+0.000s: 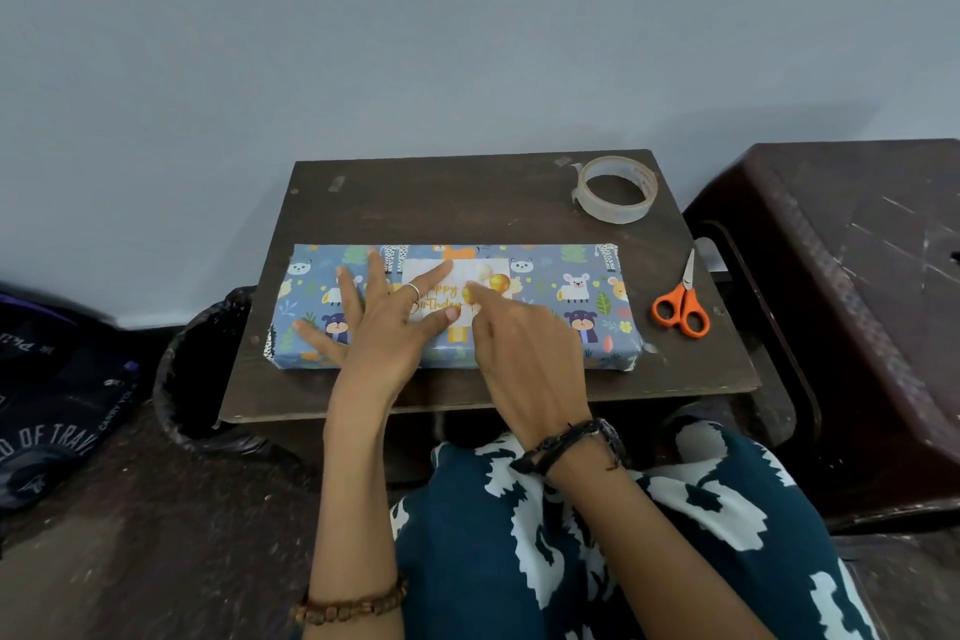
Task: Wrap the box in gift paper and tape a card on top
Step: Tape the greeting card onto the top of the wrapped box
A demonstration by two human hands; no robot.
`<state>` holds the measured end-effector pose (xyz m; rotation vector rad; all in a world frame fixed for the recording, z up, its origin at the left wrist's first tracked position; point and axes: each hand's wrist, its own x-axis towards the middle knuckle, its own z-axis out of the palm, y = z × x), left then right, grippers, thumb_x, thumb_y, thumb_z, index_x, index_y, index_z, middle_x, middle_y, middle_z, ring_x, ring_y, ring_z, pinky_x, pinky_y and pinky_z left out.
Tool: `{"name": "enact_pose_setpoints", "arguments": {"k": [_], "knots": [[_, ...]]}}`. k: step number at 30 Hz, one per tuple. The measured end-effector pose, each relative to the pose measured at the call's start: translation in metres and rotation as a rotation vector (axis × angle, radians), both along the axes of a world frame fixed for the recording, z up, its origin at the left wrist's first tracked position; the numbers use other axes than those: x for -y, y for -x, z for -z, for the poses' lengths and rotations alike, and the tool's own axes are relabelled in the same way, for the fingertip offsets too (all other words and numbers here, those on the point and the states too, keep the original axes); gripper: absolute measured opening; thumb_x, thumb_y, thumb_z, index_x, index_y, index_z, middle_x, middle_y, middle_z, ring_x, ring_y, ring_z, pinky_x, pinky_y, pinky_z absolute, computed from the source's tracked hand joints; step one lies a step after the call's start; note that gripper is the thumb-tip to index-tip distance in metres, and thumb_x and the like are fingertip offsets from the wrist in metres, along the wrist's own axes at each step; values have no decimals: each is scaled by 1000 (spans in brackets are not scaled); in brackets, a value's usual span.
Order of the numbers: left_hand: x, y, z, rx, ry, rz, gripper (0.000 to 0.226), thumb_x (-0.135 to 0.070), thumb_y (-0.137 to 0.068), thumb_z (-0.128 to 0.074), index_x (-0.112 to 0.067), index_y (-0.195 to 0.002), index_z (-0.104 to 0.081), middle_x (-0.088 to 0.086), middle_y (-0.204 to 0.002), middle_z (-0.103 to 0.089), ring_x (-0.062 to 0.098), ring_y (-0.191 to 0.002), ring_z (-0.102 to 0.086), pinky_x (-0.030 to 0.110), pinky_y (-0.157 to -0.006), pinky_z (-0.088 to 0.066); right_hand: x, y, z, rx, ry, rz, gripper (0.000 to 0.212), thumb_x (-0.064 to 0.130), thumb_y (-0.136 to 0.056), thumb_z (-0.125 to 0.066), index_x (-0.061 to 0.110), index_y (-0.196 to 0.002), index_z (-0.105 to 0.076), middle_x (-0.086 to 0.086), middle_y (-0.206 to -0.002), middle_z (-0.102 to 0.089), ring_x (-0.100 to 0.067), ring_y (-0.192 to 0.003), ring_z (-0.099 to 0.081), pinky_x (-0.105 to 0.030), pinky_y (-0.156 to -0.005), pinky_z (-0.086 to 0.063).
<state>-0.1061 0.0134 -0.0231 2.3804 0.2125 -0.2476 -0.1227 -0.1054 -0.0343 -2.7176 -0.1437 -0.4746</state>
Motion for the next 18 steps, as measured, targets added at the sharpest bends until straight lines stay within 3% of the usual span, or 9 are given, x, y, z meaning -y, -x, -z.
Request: {"name": "enact_pose_setpoints", "arguments": {"k": [2,5,7,10,13,14,16,18], "knots": [[5,1,-1,23,-48,-41,41,-42,-92,-49,-54,-129,-38,-11,-157,10,13,-141,24,61,-100,24,13,0,-5,-66,-85,0,36,12,-92,-50,16,-127,-56,-5,-82,-63,-21,-63,-52,-27,-49,-29],[19,4,-2,145,-198,-73,37,-30,-94,-49,-45,-127,-49,-10,-158,3,15,-142,20,65,-100,20,46,4,-8,-32,-179,159,37,18,-96,-42,22,-131,-52,-2,-102,-56,-21,-93,-53,-31,-66,-36],[32,7,0,297,-230,-27,33,-26,-95,-50,-37,-125,-55,-8,-158,-2,12,-142,19,61,-103,20,70,7,-8,-2,-300,297,33,16,-93,-46,21,-123,-58,0,-102,-55,-18,-95,-54,-27,-66,-34],[59,14,-1,467,-105,181,38,-34,-92,-51,-33,-130,-51,-8,-157,-6,4,-133,25,42,-100,33,99,12,-5,-71,-567,428,28,11,-90,-51,16,-115,-63,0,-97,-58,-17,-93,-56,-23,-77,-38],[95,24,7,488,-252,435,63,-32,-87,-61,-32,-143,-31,-3,-157,-4,11,-131,31,33,-95,38,115,9,8,-231,-805,501,20,14,-87,-58,17,-105,-66,4,-83,-61,-24,-94,-61,-43,-91,-48],[105,28,15,514,-293,479,71,-26,-81,-68,-29,-143,-32,2,-157,-12,15,-136,22,36,-101,32,118,8,12,-283,-880,507,17,15,-86,-60,19,-101,-65,2,-84,-63,-26,-94,-62,-47,-90,-50],[120,36,28,543,-416,545,86,-13,-59,-83,-21,-136,-47,11,-147,-37,27,-141,-16,50,-110,0,120,8,17,-360,-1051,524,14,12,-87,-59,17,-99,-63,-10,-95,-67,-25,-90,-65,-42,-84,-54],[124,39,41,605,-505,532,94,-1,-45,-84,-19,-132,-53,14,-139,-47,31,-133,-38,56,-104,-21,121,7,19,-413,-1241,525,18,4,-89,-54,8,-105,-61,-11,-89,-66,-21,-83,-64,-31,-74,-55]]}}
